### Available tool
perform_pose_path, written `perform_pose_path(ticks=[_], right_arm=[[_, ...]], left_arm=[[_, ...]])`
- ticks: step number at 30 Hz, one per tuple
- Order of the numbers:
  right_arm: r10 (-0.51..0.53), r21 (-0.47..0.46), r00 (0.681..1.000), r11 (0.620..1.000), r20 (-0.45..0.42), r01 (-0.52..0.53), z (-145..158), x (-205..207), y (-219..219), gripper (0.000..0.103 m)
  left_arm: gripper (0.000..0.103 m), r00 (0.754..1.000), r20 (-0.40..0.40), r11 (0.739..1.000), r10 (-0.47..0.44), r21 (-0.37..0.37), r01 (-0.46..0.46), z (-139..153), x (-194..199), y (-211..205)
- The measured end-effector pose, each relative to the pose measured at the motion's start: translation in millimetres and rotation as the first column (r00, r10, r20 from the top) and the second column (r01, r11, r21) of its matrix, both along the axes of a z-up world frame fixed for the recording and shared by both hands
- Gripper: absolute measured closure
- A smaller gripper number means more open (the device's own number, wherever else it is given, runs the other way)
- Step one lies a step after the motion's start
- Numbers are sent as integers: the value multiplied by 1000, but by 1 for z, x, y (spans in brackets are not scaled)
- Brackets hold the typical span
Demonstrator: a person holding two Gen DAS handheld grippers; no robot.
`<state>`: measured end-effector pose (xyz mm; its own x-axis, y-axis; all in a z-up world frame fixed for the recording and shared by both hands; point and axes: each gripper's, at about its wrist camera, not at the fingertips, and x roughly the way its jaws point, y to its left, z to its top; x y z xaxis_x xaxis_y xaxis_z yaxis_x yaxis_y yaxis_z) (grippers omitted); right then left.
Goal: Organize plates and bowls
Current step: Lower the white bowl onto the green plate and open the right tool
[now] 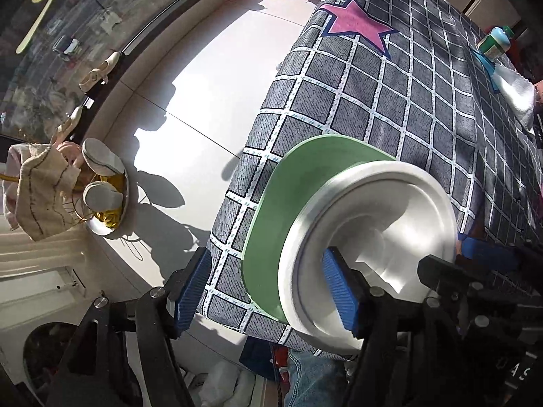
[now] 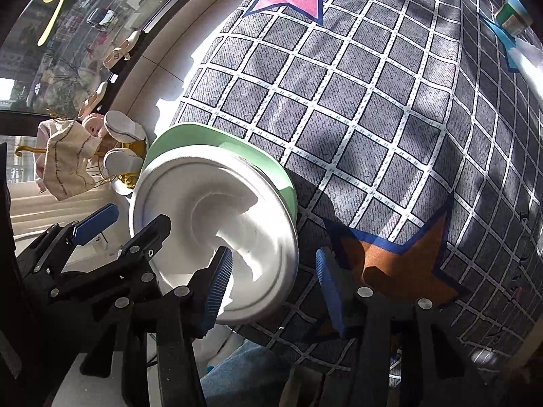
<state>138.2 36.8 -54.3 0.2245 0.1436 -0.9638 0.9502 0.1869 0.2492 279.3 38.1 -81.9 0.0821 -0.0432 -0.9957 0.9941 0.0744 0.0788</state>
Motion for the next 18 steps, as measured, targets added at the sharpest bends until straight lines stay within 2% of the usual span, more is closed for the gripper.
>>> perform_pose_path(ticks=[2, 4, 7, 10, 11, 12, 18], right_arm=[[-16, -7, 1000, 1000, 18, 16, 5, -5, -2, 11], [-23, -33, 999, 999, 29, 24, 12, -6, -4, 3], [-17, -50, 999, 999, 41, 19, 19, -1, -5, 2], [-4, -78, 1000, 997, 12, 5, 22, 2, -4, 2], [-4, -76, 1000, 997, 19, 6, 22, 1, -3, 2], [-6, -73, 1000, 997, 21, 8, 22, 1, -3, 2], [-11, -79, 1000, 997, 13, 12, 26, -3, -2, 2]], left_arm=[[21, 1000, -2, 1000, 18, -10, -18, 2, 5, 0], [17, 1000, -6, 1000, 22, -19, -22, 3, 8, -1], [15, 1000, -2, 1000, 0, -13, 0, 3, 5, -2], [13, 1000, 12, 1000, -23, -7, 23, 1, -2, -3], [5, 1000, 14, 1000, -27, -9, 27, 2, -4, -3], [0, 999, 12, 999, -30, -15, 30, 2, -6, -2], [0, 998, -6, 997, -64, -43, 64, 4, -14, 1]])
